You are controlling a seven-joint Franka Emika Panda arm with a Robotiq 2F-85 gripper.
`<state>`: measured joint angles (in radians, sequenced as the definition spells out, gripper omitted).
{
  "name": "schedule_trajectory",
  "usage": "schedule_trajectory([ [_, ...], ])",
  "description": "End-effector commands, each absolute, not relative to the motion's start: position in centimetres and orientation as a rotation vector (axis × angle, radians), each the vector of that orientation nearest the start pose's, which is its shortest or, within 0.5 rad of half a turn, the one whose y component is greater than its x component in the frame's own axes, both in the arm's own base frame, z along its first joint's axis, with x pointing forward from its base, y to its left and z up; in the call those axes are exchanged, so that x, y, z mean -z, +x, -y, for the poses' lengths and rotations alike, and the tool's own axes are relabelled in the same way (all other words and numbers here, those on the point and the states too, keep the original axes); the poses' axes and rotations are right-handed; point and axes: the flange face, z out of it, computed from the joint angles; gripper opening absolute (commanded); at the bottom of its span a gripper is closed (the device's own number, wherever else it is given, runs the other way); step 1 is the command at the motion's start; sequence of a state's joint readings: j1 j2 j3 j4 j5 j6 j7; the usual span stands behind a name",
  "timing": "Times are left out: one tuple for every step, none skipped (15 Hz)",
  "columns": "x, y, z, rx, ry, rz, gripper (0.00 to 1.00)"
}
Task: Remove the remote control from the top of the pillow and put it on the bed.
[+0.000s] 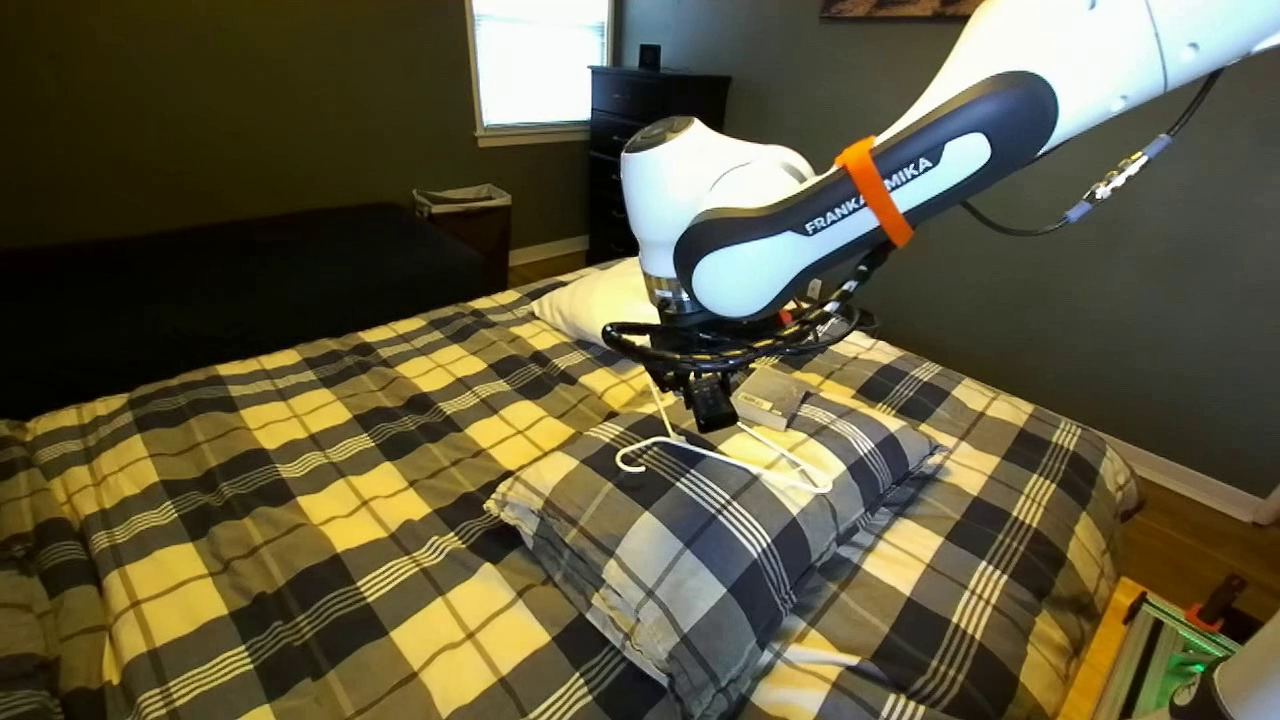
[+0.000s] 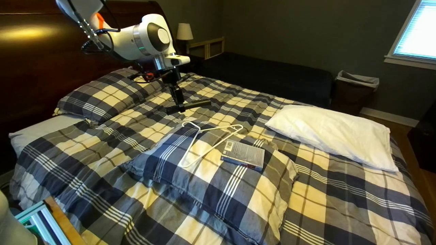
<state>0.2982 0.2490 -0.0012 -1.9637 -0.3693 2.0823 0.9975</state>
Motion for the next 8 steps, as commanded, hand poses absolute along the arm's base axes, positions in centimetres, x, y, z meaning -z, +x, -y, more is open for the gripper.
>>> schedule_trajectory([
  [-33.9, 57.2, -14.9, 0.14, -3.354, -0.869, 0.54],
  [-33.8, 57.5, -14.1, 0.133, -3.352, -0.886, 0.54],
  [-33.7, 57.6, -13.5, 0.128, -3.351, -0.896, 0.29],
  [-33.8, 58.1, -14.9, 0.178, -3.374, -0.836, 0.29],
  [-33.7, 58.6, -17.9, 0.239, -3.423, -0.685, 0.29],
  [-34.0, 58.7, -20.1, 0.278, -3.435, -0.602, 0.29],
  [-34.2, 58.5, -22.7, 0.309, -3.45, -0.517, 0.29],
  [-34.2, 58.1, -25.7, 0.342, -3.455, -0.421, 0.29],
])
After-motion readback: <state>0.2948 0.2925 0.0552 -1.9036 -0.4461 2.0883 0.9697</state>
